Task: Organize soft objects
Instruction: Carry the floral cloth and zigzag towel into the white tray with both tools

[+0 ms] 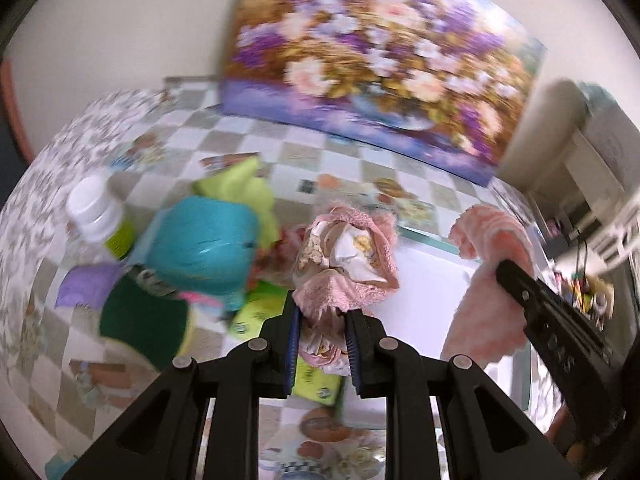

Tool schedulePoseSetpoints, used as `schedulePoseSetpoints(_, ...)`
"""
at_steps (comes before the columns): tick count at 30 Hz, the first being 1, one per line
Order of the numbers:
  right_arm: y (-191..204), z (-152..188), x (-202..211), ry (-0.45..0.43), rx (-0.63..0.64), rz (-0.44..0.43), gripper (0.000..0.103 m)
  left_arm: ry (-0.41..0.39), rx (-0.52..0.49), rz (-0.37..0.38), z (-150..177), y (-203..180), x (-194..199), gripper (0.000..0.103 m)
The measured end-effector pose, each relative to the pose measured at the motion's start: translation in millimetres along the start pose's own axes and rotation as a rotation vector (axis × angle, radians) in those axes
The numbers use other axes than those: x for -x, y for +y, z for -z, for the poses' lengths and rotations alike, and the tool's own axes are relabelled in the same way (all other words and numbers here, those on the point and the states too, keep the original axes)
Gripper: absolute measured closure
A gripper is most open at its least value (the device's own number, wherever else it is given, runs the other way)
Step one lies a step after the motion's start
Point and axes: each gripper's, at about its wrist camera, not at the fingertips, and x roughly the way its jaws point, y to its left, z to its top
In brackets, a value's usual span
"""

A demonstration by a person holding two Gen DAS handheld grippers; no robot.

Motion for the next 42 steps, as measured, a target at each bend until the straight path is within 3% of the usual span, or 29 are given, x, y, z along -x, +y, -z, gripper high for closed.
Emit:
schedulePoseSetpoints(11, -82, 2, -4, 0.026, -0.156, 0.198, 0.083, 0.003, -0.275, 0.071, 19, -79, -17, 0.081)
schedulePoseSetpoints(18, -114, 8, -14, 0.067, -0.225, 0.243, 0.083, 0.050, -0.377, 0.014, 19, -106, -40, 0.081)
schedulePoseSetpoints(23, -123, 12, -25, 0.107, -0.235, 0.273, 0.083, 0.079, -0.349, -0.006, 8, -111, -69, 0.081)
schedulePoseSetpoints(29, -126, 15, -34, 0.143, -0.244, 0.268, 0.083, 0.096, -0.263, 0.048, 2, -107, -86, 0.081)
schedulePoseSetpoints(33, -125, 14, -35, 0.150, -0.244, 0.276, 0.080, 0.114, -0.272, 0.049, 6, -107, -92, 0.079)
schedulePoseSetpoints(35, -124, 15, -35, 0.162, -0.245, 0.269, 0.073, 0.128, -0.258, 0.055, 4, -104, -92, 0.063)
schedulePoseSetpoints(38, -122, 15, -35, 0.171, -0.242, 0.278, 0.048, 0.125, -0.231, 0.054, 1, -98, -87, 0.038)
schedulePoseSetpoints(39, -122, 16, -35, 0.173, -0.244, 0.281, 0.041, 0.123, -0.226, 0.051, -1, -96, -84, 0.035)
schedulePoseSetpoints(42, -122, 17, -34, 0.182, -0.242, 0.279, 0.041, 0.121, -0.222, 0.045, -4, -91, -80, 0.026)
